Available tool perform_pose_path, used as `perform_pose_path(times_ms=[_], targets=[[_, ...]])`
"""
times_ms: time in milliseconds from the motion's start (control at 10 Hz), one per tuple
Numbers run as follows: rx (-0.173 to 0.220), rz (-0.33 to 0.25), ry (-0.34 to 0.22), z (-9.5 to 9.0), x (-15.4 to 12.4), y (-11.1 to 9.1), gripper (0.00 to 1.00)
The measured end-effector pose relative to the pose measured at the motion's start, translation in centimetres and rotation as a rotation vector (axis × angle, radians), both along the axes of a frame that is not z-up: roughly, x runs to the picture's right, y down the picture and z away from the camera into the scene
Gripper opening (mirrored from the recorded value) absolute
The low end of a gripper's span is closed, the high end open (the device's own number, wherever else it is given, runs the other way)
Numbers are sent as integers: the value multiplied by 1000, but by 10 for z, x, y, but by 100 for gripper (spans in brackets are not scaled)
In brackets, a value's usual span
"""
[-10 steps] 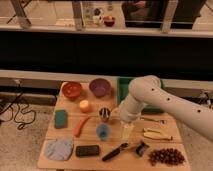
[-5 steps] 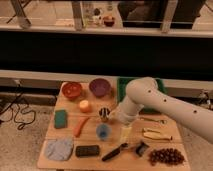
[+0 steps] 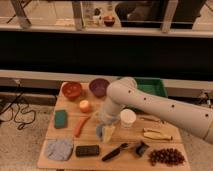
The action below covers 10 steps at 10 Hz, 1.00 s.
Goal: Place pepper in table surface
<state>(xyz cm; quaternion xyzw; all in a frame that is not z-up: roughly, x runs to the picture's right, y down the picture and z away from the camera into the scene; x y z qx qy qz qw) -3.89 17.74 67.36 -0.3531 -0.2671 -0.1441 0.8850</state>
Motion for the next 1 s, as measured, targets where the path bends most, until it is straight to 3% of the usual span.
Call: perform_pose_path(times_ms=[200, 500, 1000], targets=[[21, -11, -43, 3, -14, -7, 80], [10, -10, -68, 36, -26, -4, 80], [6, -14, -70, 38, -27, -3, 80]])
